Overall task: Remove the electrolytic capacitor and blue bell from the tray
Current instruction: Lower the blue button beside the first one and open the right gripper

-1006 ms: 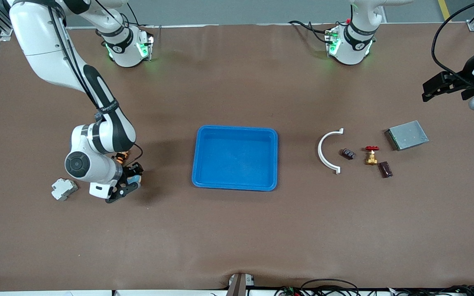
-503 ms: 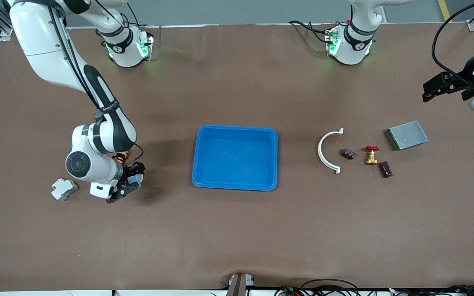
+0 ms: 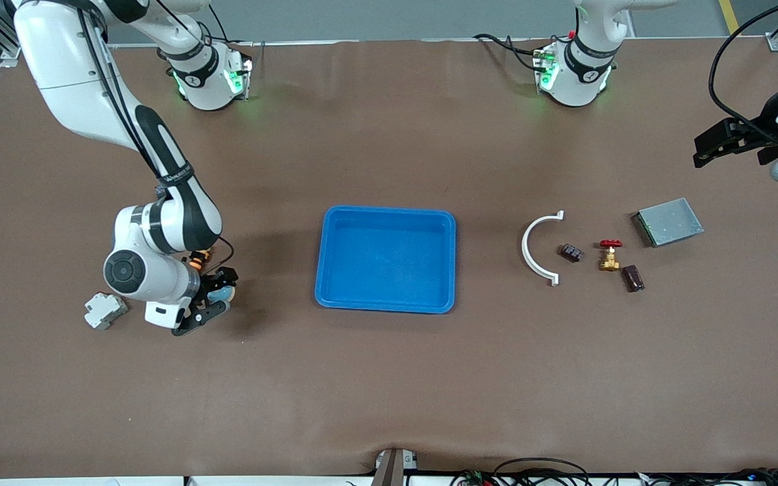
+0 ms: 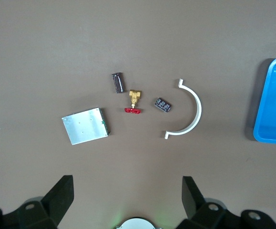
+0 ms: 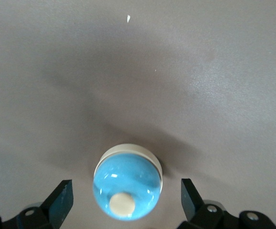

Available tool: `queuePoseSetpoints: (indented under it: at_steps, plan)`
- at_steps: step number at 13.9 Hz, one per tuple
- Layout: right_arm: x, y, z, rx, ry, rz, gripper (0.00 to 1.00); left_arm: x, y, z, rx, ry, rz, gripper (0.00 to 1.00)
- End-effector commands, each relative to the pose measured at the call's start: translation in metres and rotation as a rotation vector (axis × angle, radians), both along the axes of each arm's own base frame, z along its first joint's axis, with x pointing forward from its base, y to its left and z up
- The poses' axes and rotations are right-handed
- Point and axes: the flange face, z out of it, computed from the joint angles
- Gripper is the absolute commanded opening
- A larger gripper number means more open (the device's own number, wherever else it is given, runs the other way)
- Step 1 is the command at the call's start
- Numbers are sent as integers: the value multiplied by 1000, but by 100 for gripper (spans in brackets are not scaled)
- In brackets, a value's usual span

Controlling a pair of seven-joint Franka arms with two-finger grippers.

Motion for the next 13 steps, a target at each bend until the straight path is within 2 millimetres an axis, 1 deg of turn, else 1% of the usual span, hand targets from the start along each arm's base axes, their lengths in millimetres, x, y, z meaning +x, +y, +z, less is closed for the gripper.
queuePoseSetpoints:
  at_steps: [1, 3, 5, 7, 8, 9, 10, 12, 13]
  plan:
    - [14, 1, 47, -1, 47, -44, 100, 2, 0, -1, -10, -3, -18, 100]
    - [17, 3, 68, -20, 93, -92, 100, 2, -1, -2, -10, -1, -18, 100]
    - [14, 6, 95, -35, 104, -115, 100, 2, -2, -3, -10, 2, -19, 100]
    - [10, 3, 125, -52, 88, -118, 100, 3, -4, -4, -10, 0, -22, 100]
    - [8, -4, 143, -68, 85, -120, 100, 3, -4, -4, -9, 2, -13, 100]
    - [6, -7, 159, -72, 86, -125, 100, 2, -9, -4, -8, 1, -18, 100]
    - [4, -17, 172, -80, 97, -140, 100, 0, -14, -3, -8, 0, -27, 100]
    - [1, -38, 207, -76, 74, -175, 100, -2, -15, -3, -8, -17, -28, 100]
    - [-2, -44, 220, -74, 59, -186, 100, -5, -14, -6, -9, -28, -25, 100]
